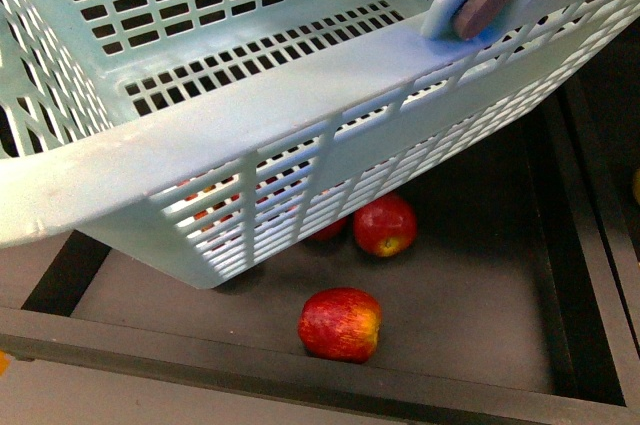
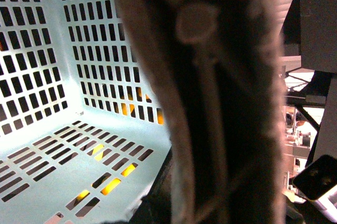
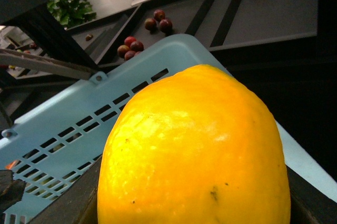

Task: Pick lemon and mango into basket

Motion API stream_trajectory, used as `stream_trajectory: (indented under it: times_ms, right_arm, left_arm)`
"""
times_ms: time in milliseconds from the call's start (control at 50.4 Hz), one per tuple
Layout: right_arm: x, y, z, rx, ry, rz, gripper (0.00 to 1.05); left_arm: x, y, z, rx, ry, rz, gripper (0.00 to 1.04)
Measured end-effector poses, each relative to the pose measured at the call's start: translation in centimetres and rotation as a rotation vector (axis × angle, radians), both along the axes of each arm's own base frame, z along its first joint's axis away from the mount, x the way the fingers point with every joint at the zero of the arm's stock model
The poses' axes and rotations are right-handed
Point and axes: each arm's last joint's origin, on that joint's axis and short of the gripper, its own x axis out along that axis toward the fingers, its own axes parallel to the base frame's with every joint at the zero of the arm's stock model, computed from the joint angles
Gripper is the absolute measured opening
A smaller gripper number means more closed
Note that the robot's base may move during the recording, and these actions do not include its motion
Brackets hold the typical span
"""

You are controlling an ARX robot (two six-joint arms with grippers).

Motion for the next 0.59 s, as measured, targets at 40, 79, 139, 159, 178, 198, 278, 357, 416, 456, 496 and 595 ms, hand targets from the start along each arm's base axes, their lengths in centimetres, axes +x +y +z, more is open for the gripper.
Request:
stream_trajectory:
  times_ms: [40,79,139,159,178,198,278,357,416,456,496,595]
  right_arm:
    - [0.1,0.3,-0.2,-0.002,0.004,0.002,0.6]
    - [0.2,0.6,-0.5,-0.005,0.014,0.003,0.6]
    - [0.4,1.1,-0.9,-0.009,0.028,0.003,0.6]
    - [0.4,1.1,-1.0,-0.01,0.03,0.003,0.6]
    - [0.5,1.3,-1.1,-0.012,0.036,0.004,0.6]
    - [0.5,1.4,-1.2,-0.013,0.038,0.006,0.6]
    - [0.5,1.9,-1.6,-0.014,0.05,0.02,0.6]
    - [0.4,2.1,-1.6,-0.013,0.053,0.033,0.72]
    - [0.3,2.2,-1.6,-0.012,0.052,0.038,0.83]
    - [0.3,2.1,-1.7,-0.012,0.054,0.04,0.91]
    - [0.2,2.1,-1.7,-0.013,0.058,0.038,0.97]
    - [-0.4,1.2,-1.7,-0.01,0.062,0.017,0.96]
  left_arm:
    - [0.0,0.0,0.0,0.0,0.0,0.001,0.05]
    - [0.0,0.0,0.0,0.0,0.0,0.001,0.05]
    - [0.0,0.0,0.0,0.0,0.0,0.001,0.05]
    - [0.0,0.0,0.0,0.0,0.0,0.001,0.05]
    - [0.0,0.0,0.0,0.0,0.0,0.001,0.05]
    - [0.0,0.0,0.0,0.0,0.0,0.001,0.05]
    - [0.0,0.0,0.0,0.0,0.0,0.001,0.05]
    - [0.0,0.0,0.0,0.0,0.0,0.001,0.05]
    - [0.0,0.0,0.0,0.0,0.0,0.001,0.05]
    - [0.0,0.0,0.0,0.0,0.0,0.0,0.05]
    - [0.0,0.0,0.0,0.0,0.0,0.0,0.05]
    - [0.0,0.0,-0.1,-0.002,0.007,-0.002,0.05]
